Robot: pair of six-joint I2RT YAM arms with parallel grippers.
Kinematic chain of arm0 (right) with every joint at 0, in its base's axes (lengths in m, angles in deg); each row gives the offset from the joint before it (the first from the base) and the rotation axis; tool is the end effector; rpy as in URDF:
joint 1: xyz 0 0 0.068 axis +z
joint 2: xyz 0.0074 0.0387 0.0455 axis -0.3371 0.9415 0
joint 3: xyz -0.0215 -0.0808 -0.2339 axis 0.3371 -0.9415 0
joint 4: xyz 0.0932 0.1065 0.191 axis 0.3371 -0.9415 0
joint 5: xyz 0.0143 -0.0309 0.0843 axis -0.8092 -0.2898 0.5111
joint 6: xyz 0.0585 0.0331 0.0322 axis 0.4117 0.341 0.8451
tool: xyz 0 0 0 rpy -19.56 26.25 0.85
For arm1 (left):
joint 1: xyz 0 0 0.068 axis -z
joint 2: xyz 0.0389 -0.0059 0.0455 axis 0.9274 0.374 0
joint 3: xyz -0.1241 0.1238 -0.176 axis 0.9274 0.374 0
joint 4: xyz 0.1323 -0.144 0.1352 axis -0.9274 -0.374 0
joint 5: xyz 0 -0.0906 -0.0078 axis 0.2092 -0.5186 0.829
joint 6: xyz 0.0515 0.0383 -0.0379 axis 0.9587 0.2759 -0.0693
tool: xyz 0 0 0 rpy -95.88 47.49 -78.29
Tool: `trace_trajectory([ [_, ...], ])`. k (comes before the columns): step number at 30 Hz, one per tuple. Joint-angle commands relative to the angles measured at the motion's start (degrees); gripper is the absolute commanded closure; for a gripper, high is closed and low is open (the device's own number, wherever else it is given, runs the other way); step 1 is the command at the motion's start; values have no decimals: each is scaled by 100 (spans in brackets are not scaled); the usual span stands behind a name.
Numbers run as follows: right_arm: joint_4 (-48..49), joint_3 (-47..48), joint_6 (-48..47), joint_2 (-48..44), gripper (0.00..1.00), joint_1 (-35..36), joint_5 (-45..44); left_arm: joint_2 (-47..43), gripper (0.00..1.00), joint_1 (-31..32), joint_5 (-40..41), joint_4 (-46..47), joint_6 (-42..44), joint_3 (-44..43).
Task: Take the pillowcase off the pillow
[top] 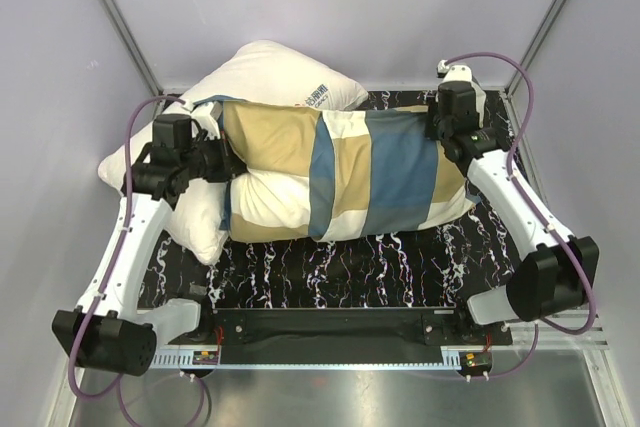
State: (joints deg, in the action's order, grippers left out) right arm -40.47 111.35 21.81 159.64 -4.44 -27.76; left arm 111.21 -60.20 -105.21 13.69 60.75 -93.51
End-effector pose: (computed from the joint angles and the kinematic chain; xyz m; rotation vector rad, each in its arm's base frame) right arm 0.3179 0.0676 0.3182 -0.0085 2.0619 -0.0998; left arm 0.2283 -0.0553 0.3194 0.0674 2.2546 -0.6547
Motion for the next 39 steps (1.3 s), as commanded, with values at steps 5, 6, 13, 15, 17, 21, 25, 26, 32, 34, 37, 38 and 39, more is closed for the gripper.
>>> trace_trajectory([
  [5, -29, 579, 210, -288, 1, -68, 38, 326, 100, 34, 53, 386, 213, -665],
  [6, -29, 509, 236, -655, 0, -68, 82, 371, 100, 34, 79, 394, 213, -691],
  [13, -300, -623, 797, -2231, 0, -68, 696, 477, 100, 34, 158, 824, 169, -552],
  [15, -205, -1387, 1342, -2495, 0, -59, 1205, 301, 100, 34, 490, 1069, 212, -333],
  [17, 249, -2332, 1911, -2775, 0, -59, 1530, 90, 100, 34, 720, 1211, 221, -174],
  [21, 1148, -3559, 2679, -2822, 0, -41, 2015, -130, 100, 34, 879, 1580, 274, 186],
  [25, 1623, -3895, 2777, -2243, 0, 213, 1779, -139, 100, 34, 914, 1616, 283, 240],
  [26, 1737, -3834, 2698, -1910, 0, 214, 1622, -139, 100, 34, 914, 1590, 292, 249],
  [32, 2439, -3509, 2548, -679, 0, 240, 1480, -262, 89, 34, 879, 1677, 187, 398],
  [34, 2660, -3482, 2531, -502, 9, 249, 1471, -367, 81, 34, 888, 1774, 64, 477],
  [37, 3046, -3438, 2487, -255, 35, 257, 1383, -463, 78, 34, 914, 1836, -68, 530],
  [38, 3108, -3394, 2426, -150, 39, 257, 1392, -473, 78, 34, 914, 1853, -69, 548],
  [39, 3170, -3368, 2390, -106, 45, 257, 1392, -481, 79, 34, 914, 1871, -69, 591],
])
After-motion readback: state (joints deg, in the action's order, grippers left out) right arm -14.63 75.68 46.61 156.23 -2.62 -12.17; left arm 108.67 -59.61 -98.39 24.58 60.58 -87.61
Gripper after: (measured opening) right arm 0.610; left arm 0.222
